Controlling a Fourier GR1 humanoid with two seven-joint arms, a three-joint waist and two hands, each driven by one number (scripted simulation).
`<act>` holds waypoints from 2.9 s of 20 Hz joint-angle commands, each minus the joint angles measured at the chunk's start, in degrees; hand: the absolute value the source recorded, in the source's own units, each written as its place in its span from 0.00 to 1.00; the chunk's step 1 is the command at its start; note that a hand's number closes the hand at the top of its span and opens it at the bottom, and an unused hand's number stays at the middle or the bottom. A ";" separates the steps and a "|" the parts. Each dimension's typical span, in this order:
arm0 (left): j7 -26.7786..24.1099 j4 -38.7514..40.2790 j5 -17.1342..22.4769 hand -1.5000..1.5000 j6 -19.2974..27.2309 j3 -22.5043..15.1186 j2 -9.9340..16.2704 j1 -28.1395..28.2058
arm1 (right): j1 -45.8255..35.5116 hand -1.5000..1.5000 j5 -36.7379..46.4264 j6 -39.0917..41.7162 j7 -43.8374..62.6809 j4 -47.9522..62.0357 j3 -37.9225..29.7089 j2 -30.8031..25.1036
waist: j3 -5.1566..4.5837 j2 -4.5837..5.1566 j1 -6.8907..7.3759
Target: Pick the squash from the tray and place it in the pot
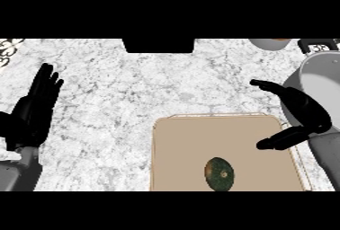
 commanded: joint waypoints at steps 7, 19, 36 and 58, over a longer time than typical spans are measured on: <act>1.70 0.63 -0.46 0.50 0.40 1.61 0.19 -0.90 | -0.23 0.00 12.23 8.32 13.66 -19.50 11.96 -12.83 | -0.17 -0.63 -1.36; 2.26 3.63 -1.76 0.50 -3.52 4.27 -1.45 -3.48 | 7.38 0.00 22.60 13.43 32.13 -35.99 17.87 -8.37 | -0.03 -0.06 -0.64; 7.31 -3.08 -8.45 0.50 -3.18 5.82 -7.78 -2.09 | 9.55 0.00 40.75 14.24 32.30 -29.03 17.19 3.92 | 0.00 -0.06 -0.25; 6.80 -5.44 -11.90 0.50 -8.60 9.07 -10.64 0.45 | 10.92 1.00 57.39 3.47 16.07 -18.11 18.32 8.19 | 0.00 -0.07 -0.18</act>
